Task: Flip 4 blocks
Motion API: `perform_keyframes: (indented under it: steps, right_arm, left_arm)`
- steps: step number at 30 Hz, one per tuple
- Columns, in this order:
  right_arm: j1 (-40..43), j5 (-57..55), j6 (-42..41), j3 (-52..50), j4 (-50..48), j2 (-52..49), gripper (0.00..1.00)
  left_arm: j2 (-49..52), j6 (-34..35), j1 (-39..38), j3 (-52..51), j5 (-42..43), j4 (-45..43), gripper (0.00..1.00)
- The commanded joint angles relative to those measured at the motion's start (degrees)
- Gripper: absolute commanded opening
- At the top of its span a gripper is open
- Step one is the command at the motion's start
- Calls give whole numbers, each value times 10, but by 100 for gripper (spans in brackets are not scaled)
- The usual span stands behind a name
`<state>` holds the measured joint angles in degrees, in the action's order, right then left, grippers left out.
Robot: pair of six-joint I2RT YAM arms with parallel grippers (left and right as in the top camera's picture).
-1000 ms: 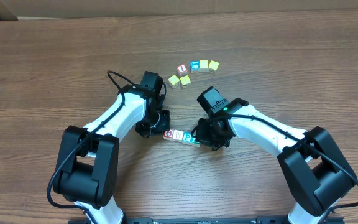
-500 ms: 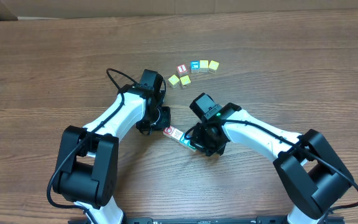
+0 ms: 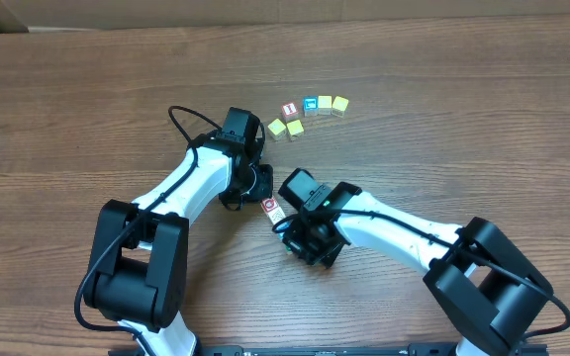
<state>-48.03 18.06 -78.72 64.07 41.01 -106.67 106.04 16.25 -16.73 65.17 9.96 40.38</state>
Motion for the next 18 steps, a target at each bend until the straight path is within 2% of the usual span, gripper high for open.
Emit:
perform_keyframes:
  steps: [1, 12, 18]
  right_arm:
    - [-13, 1, -40, 3, -31, 0, 4]
    - [-18, 0, -54, 3, -43, 0, 4]
    - [-17, -34, 44, 3, -43, 0, 4]
  left_arm:
    - [12, -11, -6, -1, 32, 5, 4]
    - [12, -42, -21, -1, 12, 5, 4]
    - [12, -40, -4, 43, -55, 52, 4]
